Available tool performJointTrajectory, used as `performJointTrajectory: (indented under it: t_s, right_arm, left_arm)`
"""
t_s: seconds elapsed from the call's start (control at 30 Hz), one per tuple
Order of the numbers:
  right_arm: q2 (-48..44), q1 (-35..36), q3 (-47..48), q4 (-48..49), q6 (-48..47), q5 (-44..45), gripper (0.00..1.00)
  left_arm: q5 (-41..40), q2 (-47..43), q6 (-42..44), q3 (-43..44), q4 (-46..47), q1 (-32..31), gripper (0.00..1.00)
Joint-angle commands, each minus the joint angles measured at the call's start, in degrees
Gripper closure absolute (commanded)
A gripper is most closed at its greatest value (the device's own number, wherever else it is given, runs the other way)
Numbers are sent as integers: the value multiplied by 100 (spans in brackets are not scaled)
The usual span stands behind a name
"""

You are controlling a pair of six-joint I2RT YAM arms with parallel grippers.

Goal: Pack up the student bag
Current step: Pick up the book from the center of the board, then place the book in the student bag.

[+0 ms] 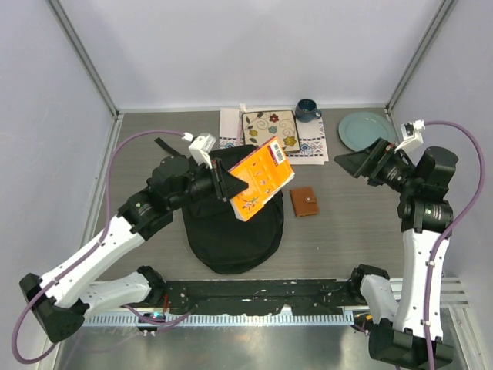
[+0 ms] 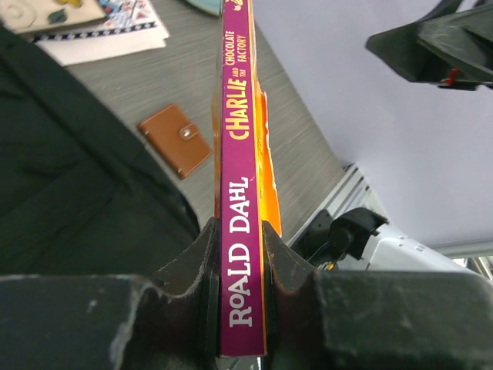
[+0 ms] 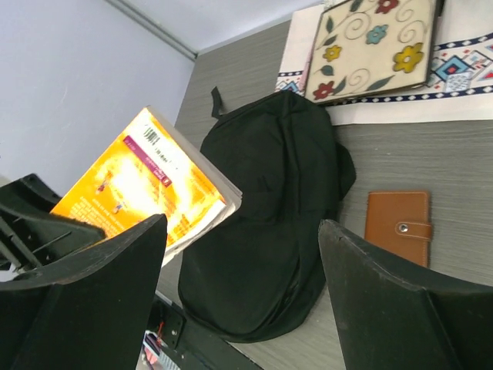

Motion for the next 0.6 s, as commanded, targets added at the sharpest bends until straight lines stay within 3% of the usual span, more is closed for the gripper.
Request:
performJointTrajectory:
  t_s: [0.0,0.27,0.57]
  right_arm:
    - [-373,181,-223,414,38,-222,14]
    - [-189,471,-232,-1361,-779,393,14]
    - [-382,515,-566,-1195,-542,156,13]
  left_arm:
    - [-94,-547,108,-180,-658,59,100]
    - [-314,-1260,-507,-734,-922,59,100]
    - [-59,-1646,-814,-470,-1564,59,100]
